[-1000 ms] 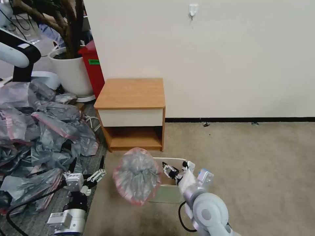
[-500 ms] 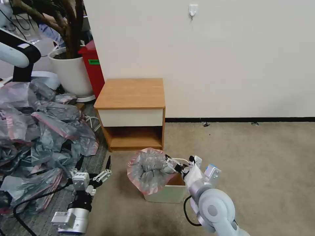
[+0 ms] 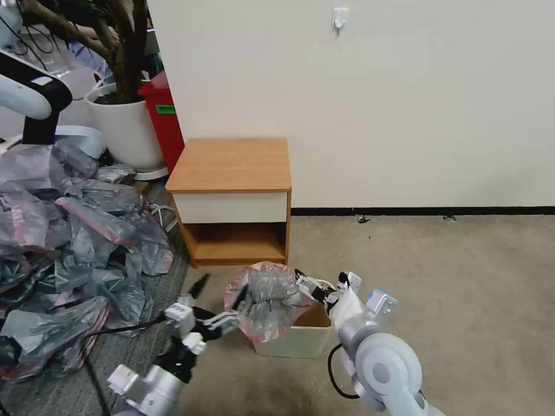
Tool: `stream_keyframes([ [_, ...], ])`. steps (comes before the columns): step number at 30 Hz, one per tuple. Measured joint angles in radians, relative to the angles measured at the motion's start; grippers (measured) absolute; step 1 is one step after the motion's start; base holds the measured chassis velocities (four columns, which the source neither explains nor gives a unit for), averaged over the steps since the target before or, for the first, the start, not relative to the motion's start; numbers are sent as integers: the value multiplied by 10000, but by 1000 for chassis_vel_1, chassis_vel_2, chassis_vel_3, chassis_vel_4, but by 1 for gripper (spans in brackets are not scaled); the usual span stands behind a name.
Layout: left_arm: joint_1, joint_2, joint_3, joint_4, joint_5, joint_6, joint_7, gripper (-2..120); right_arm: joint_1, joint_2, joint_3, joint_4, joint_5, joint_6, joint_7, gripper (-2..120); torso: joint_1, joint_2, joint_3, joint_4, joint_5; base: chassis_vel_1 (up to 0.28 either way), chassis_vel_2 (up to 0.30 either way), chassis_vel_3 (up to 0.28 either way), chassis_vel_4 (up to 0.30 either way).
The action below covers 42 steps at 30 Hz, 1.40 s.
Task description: Pick up the garbage bag from the table and place it over the trash can.
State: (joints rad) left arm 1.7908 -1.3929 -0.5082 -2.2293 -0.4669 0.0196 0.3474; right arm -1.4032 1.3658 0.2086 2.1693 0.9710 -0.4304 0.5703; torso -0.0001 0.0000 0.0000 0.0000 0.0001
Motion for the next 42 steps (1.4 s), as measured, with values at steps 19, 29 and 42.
stream_keyframes([
  [19, -1028, -13, 2287, -633, -373, 3510, -4827, 100, -556, 117, 298, 255, -80, 166, -32, 99, 1, 0, 0, 0, -1, 0, 0, 0, 0],
  [29, -1573, -102, 2997, -249, -488, 3632, -6056, 100, -757, 233, 270, 204, -326, 215, -88, 99, 1, 0, 1, 0, -1, 0, 0, 0, 0],
  [42, -2067, -86, 3106, 548, -417, 3837, -6948, 100, -930, 255, 380, 203, -457, 325, -183, 98, 1, 0, 0, 0, -1, 0, 0, 0, 0],
])
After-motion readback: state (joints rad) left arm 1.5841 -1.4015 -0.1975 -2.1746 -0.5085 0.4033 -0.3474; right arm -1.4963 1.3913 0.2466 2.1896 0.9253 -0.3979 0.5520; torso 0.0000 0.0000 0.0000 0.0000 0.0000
